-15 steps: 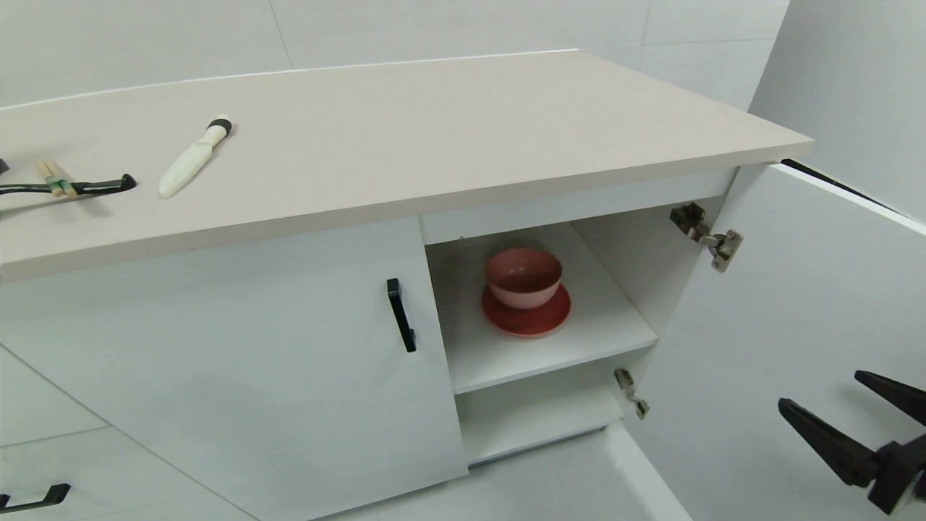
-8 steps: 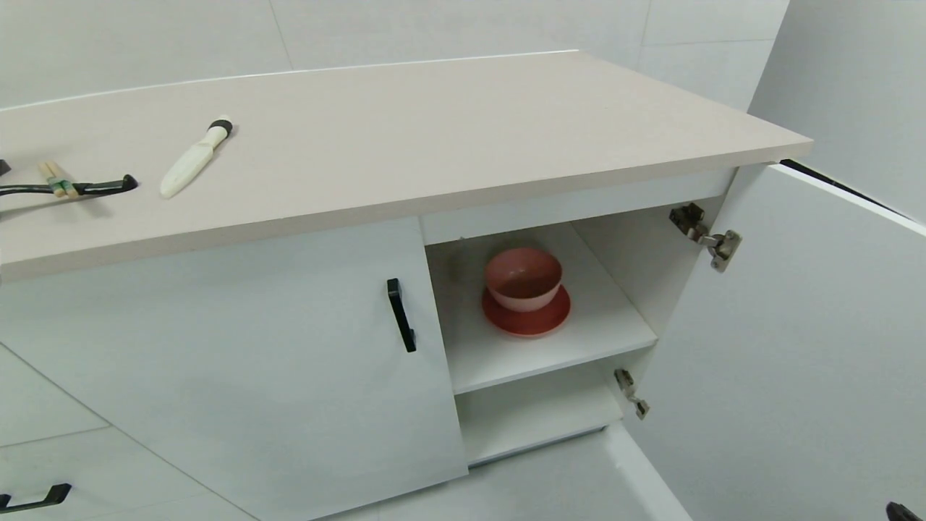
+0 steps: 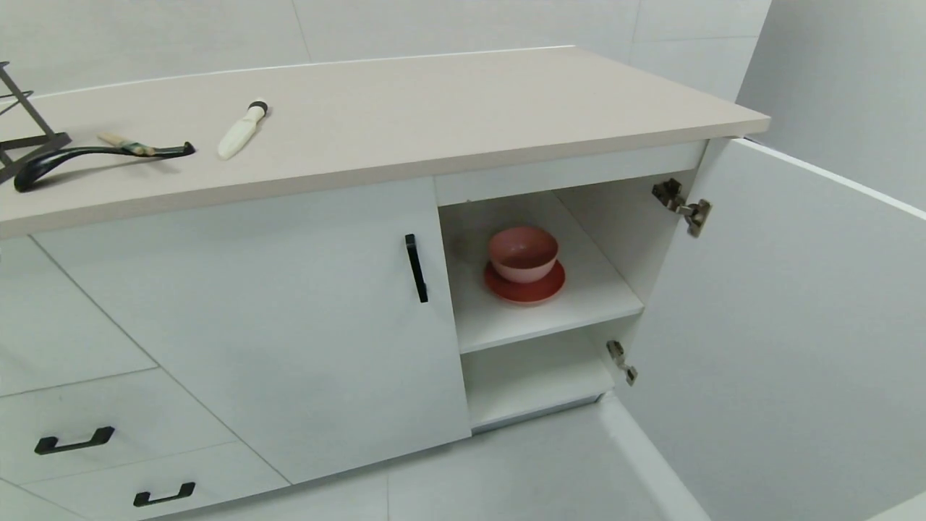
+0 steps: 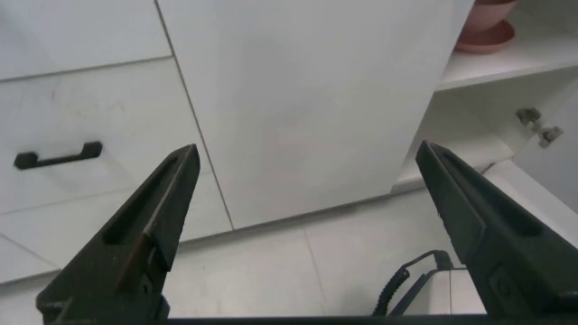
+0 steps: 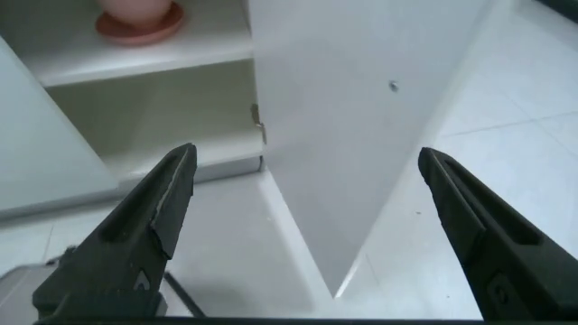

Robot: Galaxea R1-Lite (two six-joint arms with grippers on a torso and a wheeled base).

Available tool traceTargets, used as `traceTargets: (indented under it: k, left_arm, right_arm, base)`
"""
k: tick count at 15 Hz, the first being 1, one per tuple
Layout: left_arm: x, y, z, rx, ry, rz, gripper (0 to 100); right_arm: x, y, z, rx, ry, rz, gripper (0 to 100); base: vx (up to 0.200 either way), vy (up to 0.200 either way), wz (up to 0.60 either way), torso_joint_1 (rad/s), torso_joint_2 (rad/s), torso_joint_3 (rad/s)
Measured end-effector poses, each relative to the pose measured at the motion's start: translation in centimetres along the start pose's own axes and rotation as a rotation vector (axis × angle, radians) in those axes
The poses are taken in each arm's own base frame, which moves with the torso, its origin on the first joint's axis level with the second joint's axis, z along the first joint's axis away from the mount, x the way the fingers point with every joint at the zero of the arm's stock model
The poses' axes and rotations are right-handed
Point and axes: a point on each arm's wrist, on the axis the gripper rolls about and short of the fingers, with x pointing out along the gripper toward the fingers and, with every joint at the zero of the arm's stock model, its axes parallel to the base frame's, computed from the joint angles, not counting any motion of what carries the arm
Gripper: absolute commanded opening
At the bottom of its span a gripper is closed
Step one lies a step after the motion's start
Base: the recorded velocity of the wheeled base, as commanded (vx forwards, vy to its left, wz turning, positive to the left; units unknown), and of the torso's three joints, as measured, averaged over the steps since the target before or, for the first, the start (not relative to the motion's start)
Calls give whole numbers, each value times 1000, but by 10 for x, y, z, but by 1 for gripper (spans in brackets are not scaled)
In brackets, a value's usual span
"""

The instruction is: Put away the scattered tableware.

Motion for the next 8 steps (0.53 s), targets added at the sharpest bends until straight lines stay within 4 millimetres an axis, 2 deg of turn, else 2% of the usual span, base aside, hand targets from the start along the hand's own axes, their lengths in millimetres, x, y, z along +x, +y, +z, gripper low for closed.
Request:
traceTargets:
  k: [8]
  left_arm:
    - [0,0,0,-5,0,0,100]
  right_arm:
    - [-2,-1,-1,14,-28,-35,100]
  base:
    - [0,-200,0,1,4,4]
